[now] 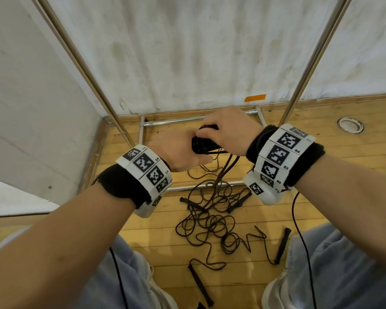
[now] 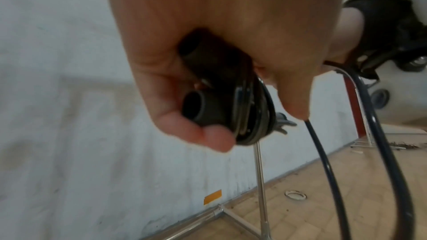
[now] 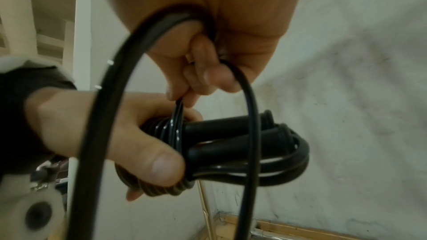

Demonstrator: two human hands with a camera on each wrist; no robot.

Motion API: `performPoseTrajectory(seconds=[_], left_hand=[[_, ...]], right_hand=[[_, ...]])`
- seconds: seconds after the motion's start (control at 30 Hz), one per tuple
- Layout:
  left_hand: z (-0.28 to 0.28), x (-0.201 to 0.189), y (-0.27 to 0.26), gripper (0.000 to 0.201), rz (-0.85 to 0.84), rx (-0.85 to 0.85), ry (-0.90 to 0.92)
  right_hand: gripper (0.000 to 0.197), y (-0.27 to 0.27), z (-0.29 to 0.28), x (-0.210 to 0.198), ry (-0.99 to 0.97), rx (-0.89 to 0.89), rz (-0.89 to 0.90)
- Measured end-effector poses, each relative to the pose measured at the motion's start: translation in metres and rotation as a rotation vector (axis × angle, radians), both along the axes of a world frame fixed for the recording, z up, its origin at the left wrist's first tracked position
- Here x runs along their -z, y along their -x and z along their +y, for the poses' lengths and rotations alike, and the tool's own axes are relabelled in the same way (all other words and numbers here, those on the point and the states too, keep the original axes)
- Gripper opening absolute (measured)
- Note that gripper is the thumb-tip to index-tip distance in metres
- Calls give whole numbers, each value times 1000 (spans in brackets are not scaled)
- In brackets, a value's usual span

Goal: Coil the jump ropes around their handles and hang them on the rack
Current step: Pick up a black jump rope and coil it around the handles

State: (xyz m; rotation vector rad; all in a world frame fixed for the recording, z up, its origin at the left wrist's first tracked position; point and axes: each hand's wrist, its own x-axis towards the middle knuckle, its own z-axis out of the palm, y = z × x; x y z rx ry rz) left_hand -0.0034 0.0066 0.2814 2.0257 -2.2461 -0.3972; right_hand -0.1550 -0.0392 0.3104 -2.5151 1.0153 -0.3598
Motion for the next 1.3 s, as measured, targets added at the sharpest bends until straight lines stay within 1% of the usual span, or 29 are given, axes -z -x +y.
performPoseTrajectory(seconds=[0.07, 0.17, 0.23, 0.27, 0.33, 0.4, 0.47, 0.57, 0.63, 0.7, 0.77, 0.83, 0.9, 0.93, 0.97, 1.03, 1.07, 1.1, 1.17, 1.23, 1.3], left_hand=[[0, 5, 2, 36, -3, -14, 59], [-3, 12, 0, 24, -73, -31, 97], [-6, 18, -5, 18, -149, -94, 66], [-7, 20, -8, 16, -178, -145, 47], [-10, 21, -16, 16, -223, -240, 8], [-11, 21, -24, 18, -257, -274, -29], [-9, 22, -28, 14, -272, -230, -34], [-5, 22, -21, 9, -246, -60, -30], [-1, 18, -16, 9, -169, 45, -25], [2, 10, -15, 10, -41, 113, -11], [6, 1, -14, 12, 112, 144, 32], [10, -9, -11, 17, 226, 156, 94], [14, -17, -6, 13, 351, 148, 125], [16, -20, -3, 12, 434, 134, 134], [17, -23, 0, 14, 527, 105, 142], [18, -27, 4, 19, 723, 11, 149], [18, -30, 5, 18, 809, -33, 147], [17, -33, 5, 17, 879, -72, 151], [13, -39, 3, 19, 998, -141, 186], [9, -44, 0, 23, 1080, -205, 234], [5, -46, -3, 26, 1112, -258, 261]], right_hand=[[30, 0, -1, -2, 6, 23, -9], [41, -4, -2, -3, 24, 87, 61], [50, -5, -2, -2, -43, 124, 126], [50, -5, -2, 0, -106, 134, 155], [43, -1, -5, 3, -215, 135, 196], [31, 3, -8, 5, -236, 122, 201], [21, 6, -12, 5, -187, 124, 158], [18, 8, -21, 8, -133, 181, -19], [17, 11, -25, 8, -108, 221, -107], [21, 15, -31, 8, -116, 224, -131], [26, 22, -35, 6, -159, 197, -155], [29, 28, -40, 5, -232, 182, -175], [33, 30, -42, 4, -339, 175, -236], [36, 30, -42, 4, -389, 159, -275], [37, 30, -40, 5, -432, 135, -301], [30, 26, -34, 7, -484, 105, -287], [30, 23, -30, 9, -523, 96, -286], [33, 18, -25, 10, -605, 88, -311], [39, 6, -15, 13, -793, 84, -376], [49, -6, -7, 16, -840, 115, -383], [53, -13, -1, 16, -843, 157, -421]])
